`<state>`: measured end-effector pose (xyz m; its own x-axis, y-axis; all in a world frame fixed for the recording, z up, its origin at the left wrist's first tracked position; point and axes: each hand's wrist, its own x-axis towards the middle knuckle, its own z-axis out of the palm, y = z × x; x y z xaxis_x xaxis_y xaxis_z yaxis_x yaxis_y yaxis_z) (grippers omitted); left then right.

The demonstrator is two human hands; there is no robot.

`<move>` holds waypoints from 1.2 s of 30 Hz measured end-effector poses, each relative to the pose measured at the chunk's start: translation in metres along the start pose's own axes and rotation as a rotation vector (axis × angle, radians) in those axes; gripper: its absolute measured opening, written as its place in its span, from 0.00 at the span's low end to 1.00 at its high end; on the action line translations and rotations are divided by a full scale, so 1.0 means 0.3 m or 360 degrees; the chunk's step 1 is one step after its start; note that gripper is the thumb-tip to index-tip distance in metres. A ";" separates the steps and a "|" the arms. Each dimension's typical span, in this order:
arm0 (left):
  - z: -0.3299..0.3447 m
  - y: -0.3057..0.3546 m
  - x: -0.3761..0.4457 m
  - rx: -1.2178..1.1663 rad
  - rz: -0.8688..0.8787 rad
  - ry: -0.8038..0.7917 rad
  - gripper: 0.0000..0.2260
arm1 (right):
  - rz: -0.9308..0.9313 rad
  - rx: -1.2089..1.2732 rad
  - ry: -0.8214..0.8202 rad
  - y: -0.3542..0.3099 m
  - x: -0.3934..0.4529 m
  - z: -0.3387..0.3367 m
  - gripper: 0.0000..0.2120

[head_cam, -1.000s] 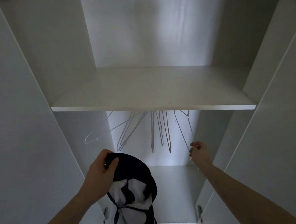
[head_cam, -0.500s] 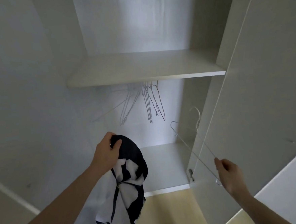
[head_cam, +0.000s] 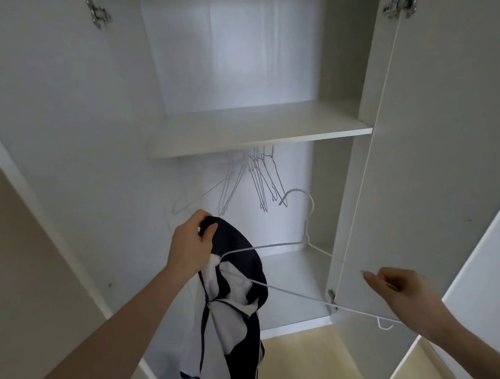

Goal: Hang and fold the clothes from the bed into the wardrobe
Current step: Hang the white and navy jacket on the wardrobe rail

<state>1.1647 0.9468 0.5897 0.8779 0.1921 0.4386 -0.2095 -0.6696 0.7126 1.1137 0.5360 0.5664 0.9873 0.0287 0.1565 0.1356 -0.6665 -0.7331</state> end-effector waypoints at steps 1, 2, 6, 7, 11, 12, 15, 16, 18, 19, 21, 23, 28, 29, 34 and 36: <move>-0.008 0.012 0.002 -0.0006 0.0019 0.0002 0.02 | -0.0030 0.0004 0.0005 -0.011 -0.003 -0.006 0.27; -0.013 0.026 0.003 -0.0009 0.0046 0.0005 0.02 | -0.0050 0.0004 -0.0007 -0.020 -0.007 -0.013 0.27; -0.044 0.075 0.017 0.0018 0.0153 0.0069 0.03 | -0.0116 0.0007 -0.0115 -0.039 -0.027 -0.050 0.27; -0.055 0.084 0.024 0.0028 0.0163 0.0096 0.03 | -0.0129 0.0021 -0.0130 -0.042 -0.030 -0.060 0.27; -0.088 0.112 0.052 0.0042 0.0133 0.0199 0.03 | -0.0172 0.0041 -0.0174 -0.057 -0.035 -0.092 0.27; -0.091 0.119 0.056 0.0045 0.0126 0.0211 0.03 | -0.0178 0.0049 -0.0178 -0.064 -0.034 -0.096 0.27; -0.098 0.139 0.065 0.0075 0.0124 0.0217 0.02 | -0.0205 0.0077 -0.0177 -0.082 -0.032 -0.109 0.27; -0.101 0.144 0.071 0.0091 0.0130 0.0219 0.02 | -0.0214 0.0081 -0.0159 -0.085 -0.032 -0.117 0.27; -0.113 0.151 0.084 0.0125 0.0130 0.0230 0.02 | -0.0233 0.0061 -0.0103 -0.091 -0.036 -0.140 0.27; -0.119 0.153 0.090 0.0142 0.0121 0.0239 0.02 | -0.0252 0.0048 -0.0078 -0.095 -0.040 -0.151 0.26; -0.128 0.154 0.101 0.0171 0.0105 0.0249 0.02 | -0.0290 0.0047 -0.0036 -0.102 -0.048 -0.169 0.26; -0.129 0.156 0.105 0.0186 0.0110 0.0244 0.02 | -0.0318 0.0048 -0.0010 -0.112 -0.056 -0.180 0.26; -0.122 0.182 0.104 0.0177 0.0121 0.0248 0.03 | -0.0365 -0.0007 0.0041 -0.122 -0.075 -0.176 0.26; -0.120 0.191 0.101 0.0159 0.0126 0.0245 0.02 | -0.0377 -0.0017 0.0056 -0.125 -0.079 -0.171 0.26; -0.118 0.261 0.081 -0.0009 0.0186 0.0255 0.03 | -0.0377 0.0013 0.0118 -0.141 -0.087 -0.110 0.26; -0.116 0.308 0.072 -0.0108 0.0230 0.0255 0.03 | -0.0337 0.0065 0.0118 -0.146 -0.083 -0.065 0.26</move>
<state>1.1492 0.9139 0.6841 0.7582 0.2129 0.6163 -0.3615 -0.6495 0.6690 1.0816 0.5498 0.6075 0.9279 0.1087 0.3567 0.3437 -0.6206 -0.7048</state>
